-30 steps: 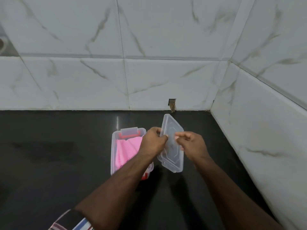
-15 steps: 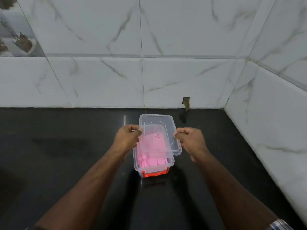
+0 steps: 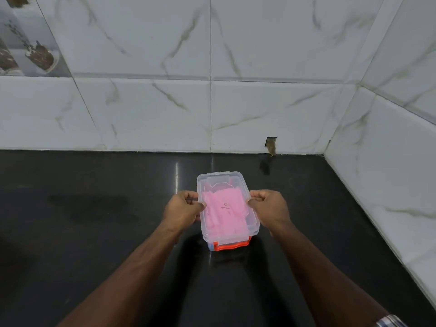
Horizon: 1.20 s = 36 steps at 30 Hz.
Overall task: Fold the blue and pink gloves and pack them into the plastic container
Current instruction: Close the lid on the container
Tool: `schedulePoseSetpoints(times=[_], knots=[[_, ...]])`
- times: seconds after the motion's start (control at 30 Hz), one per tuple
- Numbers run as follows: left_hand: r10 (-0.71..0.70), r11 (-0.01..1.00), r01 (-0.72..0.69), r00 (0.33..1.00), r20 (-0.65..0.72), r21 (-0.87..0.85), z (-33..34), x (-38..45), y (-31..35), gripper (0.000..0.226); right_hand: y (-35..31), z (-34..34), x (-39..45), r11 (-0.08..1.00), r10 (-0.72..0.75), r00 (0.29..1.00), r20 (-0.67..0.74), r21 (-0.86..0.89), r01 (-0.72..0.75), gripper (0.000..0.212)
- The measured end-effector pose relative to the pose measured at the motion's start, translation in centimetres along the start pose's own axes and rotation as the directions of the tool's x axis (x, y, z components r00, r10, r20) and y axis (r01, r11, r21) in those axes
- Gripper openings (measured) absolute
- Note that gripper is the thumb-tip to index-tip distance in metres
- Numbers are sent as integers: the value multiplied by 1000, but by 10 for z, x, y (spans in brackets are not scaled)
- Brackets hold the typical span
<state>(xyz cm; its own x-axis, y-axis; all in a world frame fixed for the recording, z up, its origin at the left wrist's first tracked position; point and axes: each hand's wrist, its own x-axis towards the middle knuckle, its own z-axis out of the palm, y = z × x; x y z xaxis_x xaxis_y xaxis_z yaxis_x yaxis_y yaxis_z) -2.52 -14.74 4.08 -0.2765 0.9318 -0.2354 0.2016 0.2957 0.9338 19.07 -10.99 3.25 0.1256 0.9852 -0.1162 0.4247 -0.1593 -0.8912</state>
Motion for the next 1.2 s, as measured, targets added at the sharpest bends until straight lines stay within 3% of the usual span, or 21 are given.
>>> schedulePoseSetpoints(times=[0.27, 0.37, 0.47, 0.53, 0.73, 1.2], knots=[[7, 995, -4, 1000, -30, 103, 2, 5, -8, 16, 5, 1, 0, 999, -15, 1000, 7, -43, 15, 28], [165, 931, -122, 981, -100, 344, 4, 12, -15, 35, -2, 0, 0, 986, -64, 998, 4, -153, 64, 42], [350, 843, -291, 935, -51, 453, 10, 14, -12, 47, -11, 4, 4, 944, -184, 981, 60, -267, 194, 44], [399, 762, -341, 917, 16, 551, 18, 18, -8, 56, -12, 11, 8, 888, -253, 958, 135, -361, 285, 46], [223, 650, -253, 965, 139, 716, 24, 24, -14, 63, -3, 21, 9, 828, -205, 948, 244, -473, 301, 52], [228, 602, -231, 967, 114, 764, 30, 19, -28, 66, 10, 25, 8, 796, -212, 947, 242, -519, 311, 53]])
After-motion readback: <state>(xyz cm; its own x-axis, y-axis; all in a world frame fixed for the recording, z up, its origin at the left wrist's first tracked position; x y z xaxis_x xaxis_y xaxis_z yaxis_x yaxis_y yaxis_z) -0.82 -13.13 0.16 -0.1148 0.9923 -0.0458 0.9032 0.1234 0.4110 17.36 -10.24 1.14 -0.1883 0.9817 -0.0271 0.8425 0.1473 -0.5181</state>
